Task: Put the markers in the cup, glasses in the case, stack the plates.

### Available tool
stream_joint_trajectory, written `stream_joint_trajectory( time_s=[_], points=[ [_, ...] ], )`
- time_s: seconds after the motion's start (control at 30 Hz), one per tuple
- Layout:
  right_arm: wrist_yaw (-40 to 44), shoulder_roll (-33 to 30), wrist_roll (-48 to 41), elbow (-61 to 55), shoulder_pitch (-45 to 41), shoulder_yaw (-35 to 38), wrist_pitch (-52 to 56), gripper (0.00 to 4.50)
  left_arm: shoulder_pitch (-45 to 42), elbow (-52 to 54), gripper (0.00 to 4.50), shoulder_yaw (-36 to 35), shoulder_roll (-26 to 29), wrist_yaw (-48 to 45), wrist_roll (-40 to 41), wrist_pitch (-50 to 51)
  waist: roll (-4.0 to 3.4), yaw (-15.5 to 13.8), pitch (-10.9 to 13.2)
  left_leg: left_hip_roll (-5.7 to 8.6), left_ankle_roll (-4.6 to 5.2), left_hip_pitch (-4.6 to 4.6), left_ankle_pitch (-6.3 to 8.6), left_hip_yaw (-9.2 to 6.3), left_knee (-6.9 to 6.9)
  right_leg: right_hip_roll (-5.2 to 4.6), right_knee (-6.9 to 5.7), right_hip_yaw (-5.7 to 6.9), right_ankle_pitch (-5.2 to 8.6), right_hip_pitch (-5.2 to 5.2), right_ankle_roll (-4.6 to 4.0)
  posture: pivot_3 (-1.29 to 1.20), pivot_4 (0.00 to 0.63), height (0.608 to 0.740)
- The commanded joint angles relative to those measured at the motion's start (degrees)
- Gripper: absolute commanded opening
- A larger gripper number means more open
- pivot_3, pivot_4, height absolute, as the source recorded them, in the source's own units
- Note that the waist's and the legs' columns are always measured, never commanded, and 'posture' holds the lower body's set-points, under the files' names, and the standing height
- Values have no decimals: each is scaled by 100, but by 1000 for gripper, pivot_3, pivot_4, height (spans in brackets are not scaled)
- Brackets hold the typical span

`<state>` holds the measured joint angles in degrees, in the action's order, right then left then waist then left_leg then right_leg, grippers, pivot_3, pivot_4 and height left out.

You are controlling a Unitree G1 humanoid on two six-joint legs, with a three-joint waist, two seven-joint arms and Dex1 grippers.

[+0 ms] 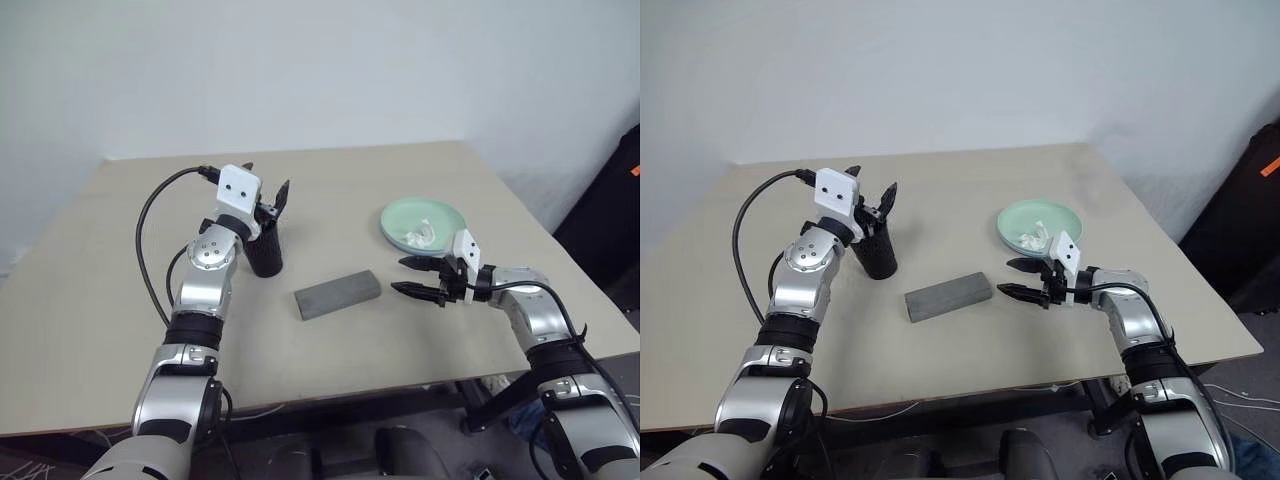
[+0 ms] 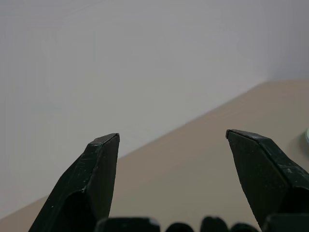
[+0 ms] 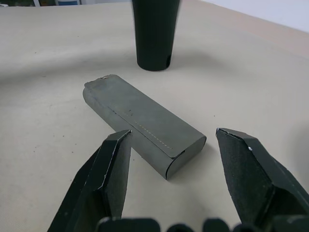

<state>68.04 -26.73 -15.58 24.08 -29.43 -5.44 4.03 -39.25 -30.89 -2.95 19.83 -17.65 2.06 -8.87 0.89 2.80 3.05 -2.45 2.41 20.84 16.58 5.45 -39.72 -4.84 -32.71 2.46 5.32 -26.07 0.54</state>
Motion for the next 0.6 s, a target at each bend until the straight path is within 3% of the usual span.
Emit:
stream_joint_trajectory(
  time_s=[0.03,0.2,0.37,0.6],
  points=[
    [-13,-58,-71,-245,-76,130,8,3019,-87,155,3529,-82,18,56,0,-95,0,0,0,0,0,0,0,0,0,0,0,0,0,0,0,0,0,733],
    [5,-40,-69,-204,-134,121,14,3019,-77,317,3529,-181,49,81,86,21,0,1,0,0,0,0,0,0,0,0,0,1,0,0,0,0,0,733],
    [-15,-111,-89,-152,-168,214,5,3019,176,1107,3529,-700,224,-162,810,698,0,13,0,-2,-1,3,1,1,1,0,0,1,0,-7,0,0,0,733],
    [51,-381,-166,98,-218,499,7,3019,1703,3107,3529,-1327,1038,-1294,2142,2109,-1,14,0,-5,-6,5,4,7,11,1,-4,-2,1,-22,-1,0,0,733]
  ],
)
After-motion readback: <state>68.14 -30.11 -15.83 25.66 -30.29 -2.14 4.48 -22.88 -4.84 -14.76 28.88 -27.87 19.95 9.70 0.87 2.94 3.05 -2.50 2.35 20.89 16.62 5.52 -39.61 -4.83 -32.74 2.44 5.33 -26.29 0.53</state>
